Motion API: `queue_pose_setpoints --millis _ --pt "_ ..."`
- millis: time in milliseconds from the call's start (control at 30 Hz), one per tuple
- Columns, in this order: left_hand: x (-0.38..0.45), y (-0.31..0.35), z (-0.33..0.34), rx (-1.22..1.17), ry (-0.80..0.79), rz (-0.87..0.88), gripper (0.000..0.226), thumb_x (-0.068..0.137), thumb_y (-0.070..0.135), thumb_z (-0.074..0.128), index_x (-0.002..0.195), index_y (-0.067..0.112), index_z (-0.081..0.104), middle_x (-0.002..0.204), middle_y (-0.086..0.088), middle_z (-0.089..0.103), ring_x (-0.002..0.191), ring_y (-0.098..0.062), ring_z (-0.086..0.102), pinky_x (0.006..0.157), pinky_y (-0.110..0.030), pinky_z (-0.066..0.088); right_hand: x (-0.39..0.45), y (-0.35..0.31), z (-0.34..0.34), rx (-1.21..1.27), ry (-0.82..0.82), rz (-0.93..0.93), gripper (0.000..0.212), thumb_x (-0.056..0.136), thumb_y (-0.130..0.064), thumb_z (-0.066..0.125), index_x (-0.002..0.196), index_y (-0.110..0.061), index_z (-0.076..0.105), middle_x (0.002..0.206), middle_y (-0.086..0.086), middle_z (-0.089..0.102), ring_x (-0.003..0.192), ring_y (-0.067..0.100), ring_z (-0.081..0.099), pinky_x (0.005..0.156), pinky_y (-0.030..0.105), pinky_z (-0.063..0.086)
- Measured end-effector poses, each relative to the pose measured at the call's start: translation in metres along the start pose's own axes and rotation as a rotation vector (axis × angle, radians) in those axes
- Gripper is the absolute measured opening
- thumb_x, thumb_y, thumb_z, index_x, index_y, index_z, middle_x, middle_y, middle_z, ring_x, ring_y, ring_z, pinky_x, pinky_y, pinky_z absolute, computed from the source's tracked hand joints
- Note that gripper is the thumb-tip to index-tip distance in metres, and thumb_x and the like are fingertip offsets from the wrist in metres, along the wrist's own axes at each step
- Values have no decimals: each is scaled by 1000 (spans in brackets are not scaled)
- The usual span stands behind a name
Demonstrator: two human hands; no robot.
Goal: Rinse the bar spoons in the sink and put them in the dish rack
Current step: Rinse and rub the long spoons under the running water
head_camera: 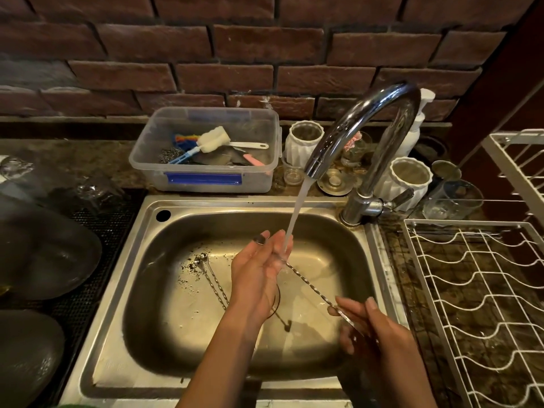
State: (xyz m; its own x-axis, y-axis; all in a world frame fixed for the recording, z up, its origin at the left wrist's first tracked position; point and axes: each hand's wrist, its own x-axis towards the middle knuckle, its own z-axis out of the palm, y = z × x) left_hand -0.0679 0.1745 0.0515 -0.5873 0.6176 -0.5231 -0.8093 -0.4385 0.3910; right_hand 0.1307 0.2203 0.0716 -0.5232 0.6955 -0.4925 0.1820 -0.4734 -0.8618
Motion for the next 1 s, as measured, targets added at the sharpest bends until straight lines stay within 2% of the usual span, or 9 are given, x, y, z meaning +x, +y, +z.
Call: queue_pose_setpoints --millis 100,200,300,433,533,600,700,800,1000 --pt "1 1 -2 17 -1 -16 38 93 -6 54 130 -9 48 111 -29 71 115 -37 65 88 -42 60 10 7 11 253 30 118 47 88 -41 55 98 -1 76 96 21 77 61 22 71 52 30 56" --pt "0 4 -6 39 -18 -23 46 85 -6 59 130 -8 50 115 -28 70 113 -38 67 93 -42 58 19 9 22 360 55 116 50 95 -40 51 98 4 75 98 25 76 65 25 74 52 30 59" --pt "0 8 -9 61 -46 -25 43 89 -8 56 132 -6 51 120 -26 69 115 -37 67 92 -40 58 31 8 30 432 35 100 53 96 -42 51 92 3 77 100 28 74 68 27 75 56 28 61" --pt "2 15 -8 88 -86 -12 36 97 -7 49 132 -6 51 119 -27 69 109 -34 70 82 -33 61 48 1 43 441 17 98 54 98 -44 49 93 1 78 102 26 75 76 29 76 60 29 62" --pt "5 24 -7 116 -122 16 40 94 -3 54 134 -4 51 122 -26 68 112 -34 69 87 -34 60 61 -4 50 442 27 99 55 97 -47 49 94 0 78 104 24 75 82 30 77 62 29 61" --pt "6 29 -6 148 -145 29 46 88 1 59 134 -3 51 123 -25 67 114 -35 68 89 -34 59 70 -7 54 452 24 101 56 96 -47 49 94 1 78 104 25 75 81 30 76 61 29 61" --pt "6 30 -4 232 -172 43 49 84 5 63 131 -1 54 121 -23 69 112 -33 69 86 -30 59 80 -9 63 468 -1 85 57 96 -48 49 92 1 78 103 26 74 79 29 76 61 29 61" --pt "8 29 -6 282 -192 50 45 85 5 62 129 -1 56 119 -20 71 109 -30 71 82 -27 59 89 -12 72 481 -39 75 59 97 -48 49 95 3 77 105 27 74 77 28 75 62 29 61" --pt "15 33 -11 332 -192 91 33 92 0 58 125 1 60 120 -20 71 112 -31 70 85 -28 58 101 -10 80 461 -80 72 61 96 -50 50 99 7 74 102 26 74 68 24 71 60 29 61"
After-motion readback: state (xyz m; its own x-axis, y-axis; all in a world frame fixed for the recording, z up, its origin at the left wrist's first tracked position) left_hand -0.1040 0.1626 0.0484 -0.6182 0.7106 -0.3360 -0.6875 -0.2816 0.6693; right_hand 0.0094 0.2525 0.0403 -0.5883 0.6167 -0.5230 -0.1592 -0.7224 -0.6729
